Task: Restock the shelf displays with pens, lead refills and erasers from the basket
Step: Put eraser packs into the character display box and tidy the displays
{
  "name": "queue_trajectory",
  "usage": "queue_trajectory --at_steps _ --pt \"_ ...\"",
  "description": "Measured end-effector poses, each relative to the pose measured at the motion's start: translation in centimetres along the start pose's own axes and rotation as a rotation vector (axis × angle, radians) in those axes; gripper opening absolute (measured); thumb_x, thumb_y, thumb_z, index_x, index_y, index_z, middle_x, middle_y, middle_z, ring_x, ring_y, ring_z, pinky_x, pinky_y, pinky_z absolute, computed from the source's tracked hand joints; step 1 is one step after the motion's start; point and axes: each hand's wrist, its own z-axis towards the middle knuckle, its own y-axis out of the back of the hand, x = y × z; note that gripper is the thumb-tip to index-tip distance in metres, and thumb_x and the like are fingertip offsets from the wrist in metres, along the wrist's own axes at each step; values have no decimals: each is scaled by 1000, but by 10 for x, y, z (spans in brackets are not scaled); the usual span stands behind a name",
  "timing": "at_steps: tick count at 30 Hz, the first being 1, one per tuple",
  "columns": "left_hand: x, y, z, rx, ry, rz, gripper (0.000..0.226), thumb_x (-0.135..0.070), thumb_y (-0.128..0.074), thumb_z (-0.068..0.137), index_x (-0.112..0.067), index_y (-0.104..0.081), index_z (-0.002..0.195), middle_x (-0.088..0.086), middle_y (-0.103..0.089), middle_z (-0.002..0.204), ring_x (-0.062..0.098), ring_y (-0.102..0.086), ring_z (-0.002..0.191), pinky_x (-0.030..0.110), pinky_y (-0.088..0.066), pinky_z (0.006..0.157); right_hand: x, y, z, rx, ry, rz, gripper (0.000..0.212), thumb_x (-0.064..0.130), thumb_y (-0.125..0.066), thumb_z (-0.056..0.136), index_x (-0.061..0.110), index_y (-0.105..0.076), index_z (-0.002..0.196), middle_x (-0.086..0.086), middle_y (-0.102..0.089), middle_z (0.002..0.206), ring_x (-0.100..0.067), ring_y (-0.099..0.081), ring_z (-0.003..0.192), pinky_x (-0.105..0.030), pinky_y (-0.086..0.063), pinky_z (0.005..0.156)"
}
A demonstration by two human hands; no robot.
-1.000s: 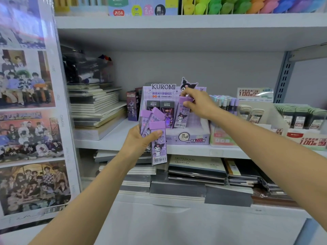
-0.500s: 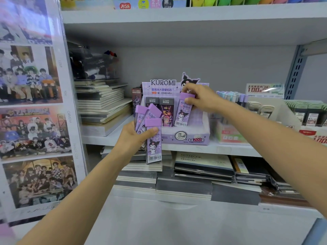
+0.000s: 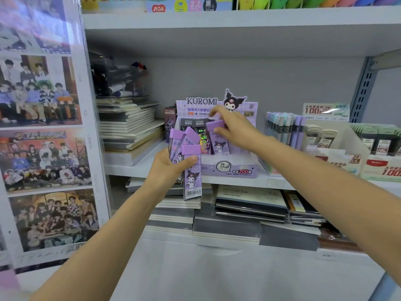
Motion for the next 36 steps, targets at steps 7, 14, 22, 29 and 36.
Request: queue_trajectory --at_steps 7,14,22,29,36 --pt "-3 0 0 -18 43 22 17 -17 -72 86 -15 -69 103 -5 -76 89 3 -71 72 9 -48 55 -16 -5 -12 -243 -125 -108 24 13 -71 86 11 -64 109 -5 -52 108 -20 -51 96 -32 -44 80" --pt "-9 -2 -2 -11 36 -43 22 -16 -76 80 -16 -69 100 -5 -77 89 9 -72 79 12 -50 60 10 17 -22 -264 -68 293 22 22 -68 89 13 -65 109 -3 -62 101 -14 -58 85 -24 -45 75" --pt "-20 -23 -6 6 25 -171 22 -30 -72 80 -20 -69 99 0 -76 86 13 -70 70 24 -52 56 35 19 -47 102 -149 766 22 13 -71 86 5 -63 106 -5 -68 76 -12 -65 67 -23 -53 63" --pt "-27 -20 6 -59 50 -234 6 -18 -63 93 -19 -67 97 -3 -74 78 13 -68 59 23 -52 48 1 67 -29 -172 -196 567 11 18 -50 100 11 -59 102 -6 -65 92 -19 -64 83 -23 -56 67" --pt "-7 -29 2 -4 94 -107 9 -24 -61 95 -23 -66 103 4 -74 99 19 -72 71 33 -58 68 -15 50 -34 -289 -150 386 9 14 -48 100 7 -51 103 -19 -65 101 -24 -67 88 -35 -61 67"
